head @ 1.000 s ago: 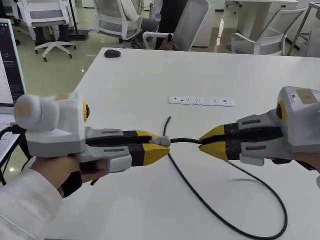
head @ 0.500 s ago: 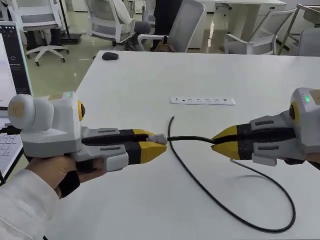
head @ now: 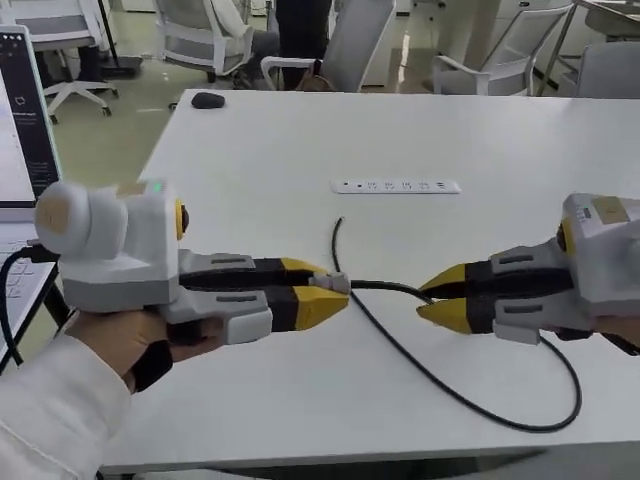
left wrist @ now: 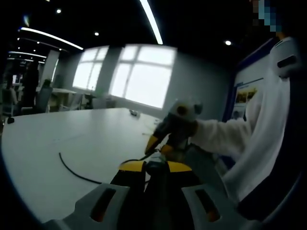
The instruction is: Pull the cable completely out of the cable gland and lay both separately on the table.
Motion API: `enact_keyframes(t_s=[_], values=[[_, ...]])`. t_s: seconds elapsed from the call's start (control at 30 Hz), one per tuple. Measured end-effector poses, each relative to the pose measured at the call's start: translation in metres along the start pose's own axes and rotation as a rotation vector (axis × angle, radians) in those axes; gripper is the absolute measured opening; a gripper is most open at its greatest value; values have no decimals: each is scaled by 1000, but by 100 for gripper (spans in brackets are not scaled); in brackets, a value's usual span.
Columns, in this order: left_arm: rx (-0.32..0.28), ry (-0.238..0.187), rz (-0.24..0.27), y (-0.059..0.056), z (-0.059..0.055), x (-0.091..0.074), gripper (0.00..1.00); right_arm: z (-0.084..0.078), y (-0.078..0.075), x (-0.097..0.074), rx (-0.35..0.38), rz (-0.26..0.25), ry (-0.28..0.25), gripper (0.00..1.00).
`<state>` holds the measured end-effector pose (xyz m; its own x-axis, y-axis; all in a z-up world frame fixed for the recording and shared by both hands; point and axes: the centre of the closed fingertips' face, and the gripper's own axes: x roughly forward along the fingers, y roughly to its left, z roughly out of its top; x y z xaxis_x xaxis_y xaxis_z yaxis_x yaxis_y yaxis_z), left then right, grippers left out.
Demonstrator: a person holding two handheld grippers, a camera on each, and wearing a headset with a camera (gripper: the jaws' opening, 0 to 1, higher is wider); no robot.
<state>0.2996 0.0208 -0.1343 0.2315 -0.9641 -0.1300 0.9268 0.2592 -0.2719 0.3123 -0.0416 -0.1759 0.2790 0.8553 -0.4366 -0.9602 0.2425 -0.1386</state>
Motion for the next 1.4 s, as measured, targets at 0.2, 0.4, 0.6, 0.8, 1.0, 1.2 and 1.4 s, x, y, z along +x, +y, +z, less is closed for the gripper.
enact_keyframes(t_s=[0.2,0.4,0.6,0.8,1.0,1.2,1.4], values=[[-10,0,16,-5,5,12,17,16,-4,-11,-21,34,-10,25],[-18,11,28,-9,4,23,17,42,7,-8,-89,114,-53,28],[-2,29,27,-12,4,30,17,49,18,2,-167,180,-46,27],[6,44,47,-7,2,33,17,54,14,4,-180,204,-61,22],[16,45,39,-7,5,40,17,48,11,1,-185,219,-59,14],[7,36,55,0,9,40,17,50,10,4,-198,248,-68,5],[11,42,64,6,11,37,17,51,5,7,-206,257,-78,4]])
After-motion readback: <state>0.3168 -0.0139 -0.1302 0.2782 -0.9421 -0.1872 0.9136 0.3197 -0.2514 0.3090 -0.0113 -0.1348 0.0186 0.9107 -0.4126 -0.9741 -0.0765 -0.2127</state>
